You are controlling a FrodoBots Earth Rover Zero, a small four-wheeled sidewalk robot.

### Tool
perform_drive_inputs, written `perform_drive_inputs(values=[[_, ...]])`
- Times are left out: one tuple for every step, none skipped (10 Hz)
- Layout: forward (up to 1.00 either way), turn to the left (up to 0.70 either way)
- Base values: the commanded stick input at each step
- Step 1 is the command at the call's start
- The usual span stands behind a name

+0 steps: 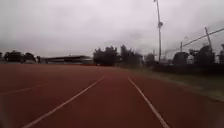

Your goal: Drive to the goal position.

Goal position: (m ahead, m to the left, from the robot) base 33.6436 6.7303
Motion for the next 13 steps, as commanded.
perform_drive_inputs(values=[[0.70,0.00],[0.70,0.00],[0.70,0.00],[0.70,0.00],[0.70,0.00],[0.70,0.00],[0.70,0.00],[0.70,0.00],[0.70,0.00],[0.70,0.00],[0.70,0.00],[0.70,-0.20],[0.70,-0.35]])
